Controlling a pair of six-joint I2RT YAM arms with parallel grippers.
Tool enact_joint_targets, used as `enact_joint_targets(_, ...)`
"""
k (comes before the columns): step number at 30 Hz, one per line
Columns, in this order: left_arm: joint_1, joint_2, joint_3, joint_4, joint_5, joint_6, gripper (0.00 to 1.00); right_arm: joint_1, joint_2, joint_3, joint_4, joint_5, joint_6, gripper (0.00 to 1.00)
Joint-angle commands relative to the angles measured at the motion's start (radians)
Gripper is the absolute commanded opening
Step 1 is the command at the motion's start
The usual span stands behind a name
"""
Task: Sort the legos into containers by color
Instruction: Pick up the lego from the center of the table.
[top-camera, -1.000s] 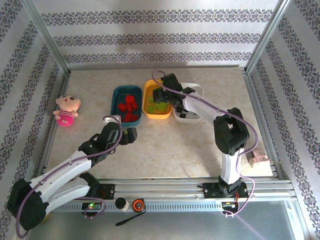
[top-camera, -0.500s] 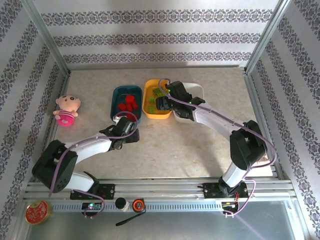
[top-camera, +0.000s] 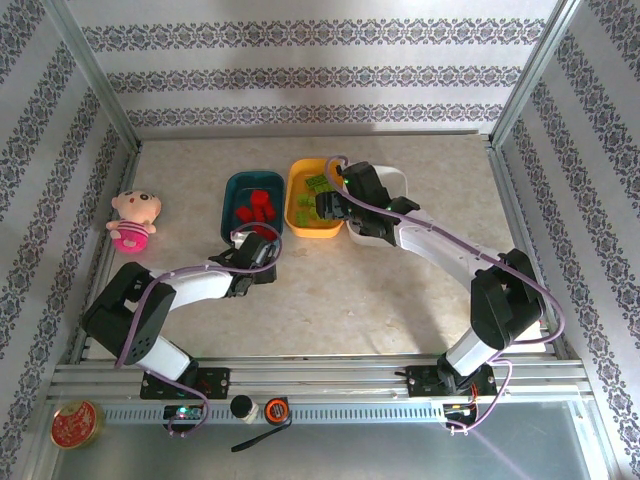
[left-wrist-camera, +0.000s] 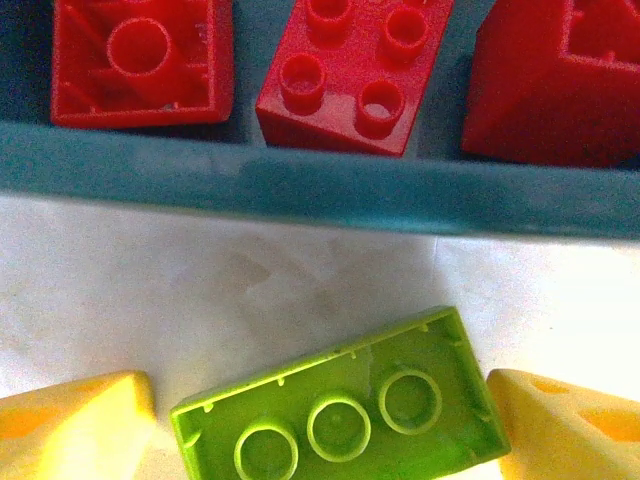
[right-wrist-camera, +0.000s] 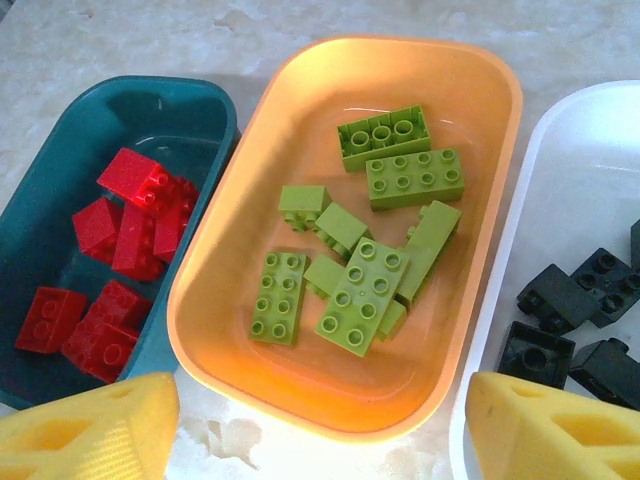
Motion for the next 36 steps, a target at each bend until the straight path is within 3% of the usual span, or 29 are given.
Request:
enact_joint_targets(1,0.013,0.078,-0.011,0.172,0.065,0.033,0.86,-0.013,-0.021,-0.018,0.023,-0.015,0.011,0.76)
enact_joint_targets(9,0.012,0.075,-0.028,0.197,0.101,0.038,0.70,-0.014,-0.030,-0.022,0.023,-0.006,0.011,0.76)
enact_joint_targets(17,-0.006,-0.030,-0.067,0.144,0.117,0.019,0.67,-0.017,-0.033,-0.033,0.026,-0.007,0.017,0.76)
enact_joint_targets(27,-0.194,-0.267,-0.005,-0.040,0.060,-0.018,0.66,-0.055,-0.124,-0.146,0.052,0.002,0.042,0.76)
enact_joint_targets(31,-0.195,-0.223,0.101,-0.023,0.086,0.003,0.66,-0.080,-0.191,-0.219,0.059,0.011,0.058,0.76)
enact_joint_targets(36,-0.148,-0.028,0.333,0.036,0.144,0.052,0.66,-0.100,-0.274,-0.288,0.054,0.022,0.069,0.76)
